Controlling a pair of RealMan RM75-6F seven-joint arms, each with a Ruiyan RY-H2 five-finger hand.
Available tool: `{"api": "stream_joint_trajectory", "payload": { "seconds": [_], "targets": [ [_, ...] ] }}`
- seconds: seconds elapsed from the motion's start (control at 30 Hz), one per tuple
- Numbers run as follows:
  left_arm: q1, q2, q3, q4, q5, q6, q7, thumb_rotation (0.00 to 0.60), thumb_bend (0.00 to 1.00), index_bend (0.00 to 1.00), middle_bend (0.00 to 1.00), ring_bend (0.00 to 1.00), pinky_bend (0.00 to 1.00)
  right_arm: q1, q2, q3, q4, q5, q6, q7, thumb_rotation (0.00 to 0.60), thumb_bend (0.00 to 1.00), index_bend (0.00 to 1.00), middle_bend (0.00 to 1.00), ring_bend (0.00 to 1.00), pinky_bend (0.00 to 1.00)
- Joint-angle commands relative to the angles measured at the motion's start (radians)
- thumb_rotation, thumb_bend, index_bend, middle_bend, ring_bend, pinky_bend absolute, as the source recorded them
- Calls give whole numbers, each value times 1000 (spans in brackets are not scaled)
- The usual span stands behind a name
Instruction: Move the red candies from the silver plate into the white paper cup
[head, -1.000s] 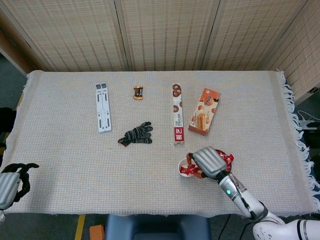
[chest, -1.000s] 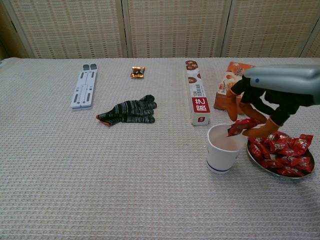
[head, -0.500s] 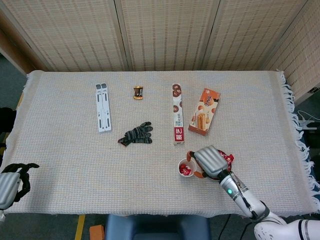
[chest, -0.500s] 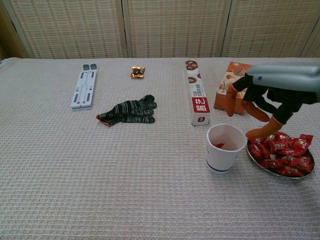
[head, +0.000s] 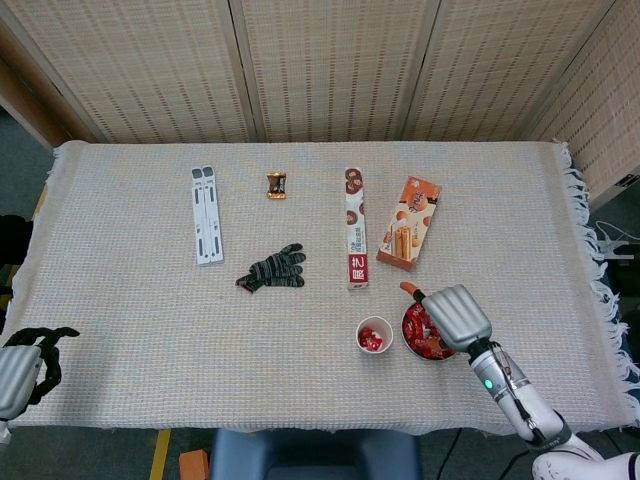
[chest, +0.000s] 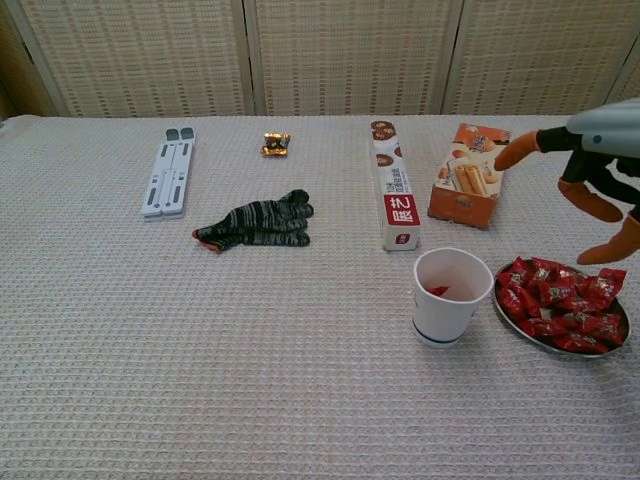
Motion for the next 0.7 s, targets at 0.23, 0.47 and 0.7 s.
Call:
{"api": "stream_joint_trajectory", "payload": {
  "seconds": [0.23,0.47,0.7],
  "targets": [
    [1,2,0,-2,0,1,-1,600,637,305,386,270,238,23,-44,-44,86,146,-48,-84,600,0,213,754,769,1000],
    [1,3,0,-2,0,1,-6,600,636,305,386,272,239,43,-92,-67,149,210,-88,-102,600,0,237,754,769,1000],
    [3,2,0,-3,1,4,-2,600,637,306,387,273,239,58,-146,-79,216,253,-107,-106,600,0,254,754,770,1000]
  ]
}}
